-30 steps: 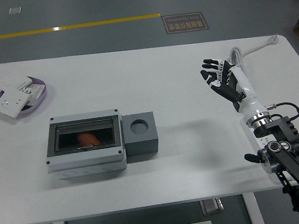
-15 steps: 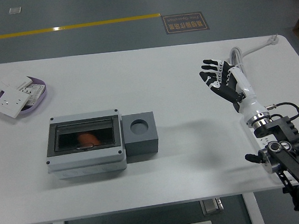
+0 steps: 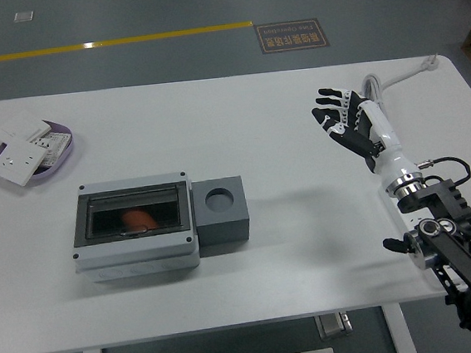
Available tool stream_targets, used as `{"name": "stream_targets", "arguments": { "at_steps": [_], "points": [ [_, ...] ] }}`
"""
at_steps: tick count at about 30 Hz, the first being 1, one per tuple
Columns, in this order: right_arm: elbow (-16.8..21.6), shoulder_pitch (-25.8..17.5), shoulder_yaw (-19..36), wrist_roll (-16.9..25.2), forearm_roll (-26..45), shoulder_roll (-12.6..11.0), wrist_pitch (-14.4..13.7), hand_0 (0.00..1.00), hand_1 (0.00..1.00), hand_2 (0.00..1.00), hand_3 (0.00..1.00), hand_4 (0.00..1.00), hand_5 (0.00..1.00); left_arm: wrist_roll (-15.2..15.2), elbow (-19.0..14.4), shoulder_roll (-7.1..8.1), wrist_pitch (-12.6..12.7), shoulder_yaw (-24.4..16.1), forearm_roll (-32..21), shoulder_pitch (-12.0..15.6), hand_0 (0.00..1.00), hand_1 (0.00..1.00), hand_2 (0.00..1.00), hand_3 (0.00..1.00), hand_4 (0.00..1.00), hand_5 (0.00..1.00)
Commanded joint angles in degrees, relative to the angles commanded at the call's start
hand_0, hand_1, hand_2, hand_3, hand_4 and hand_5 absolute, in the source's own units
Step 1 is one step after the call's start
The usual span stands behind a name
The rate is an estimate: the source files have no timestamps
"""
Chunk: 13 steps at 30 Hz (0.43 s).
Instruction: Pick up the cylinder from the cube,place it in the box,flap close box
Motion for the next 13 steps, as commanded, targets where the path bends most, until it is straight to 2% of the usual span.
{"name": "stream_targets", "arguments": {
  "at_steps": [13],
  "points": [
    [0.1,-0.6,1.0,-0.1,0.0,0.1,-0.1,0.767,0.695,0.72,0.744,0.831,0.387,0.0,0.0,-0.47,0.0,0.1,-0.2,0.3,0.923,0.852,0.854,0.951,0.002,0.002]
  ]
}}
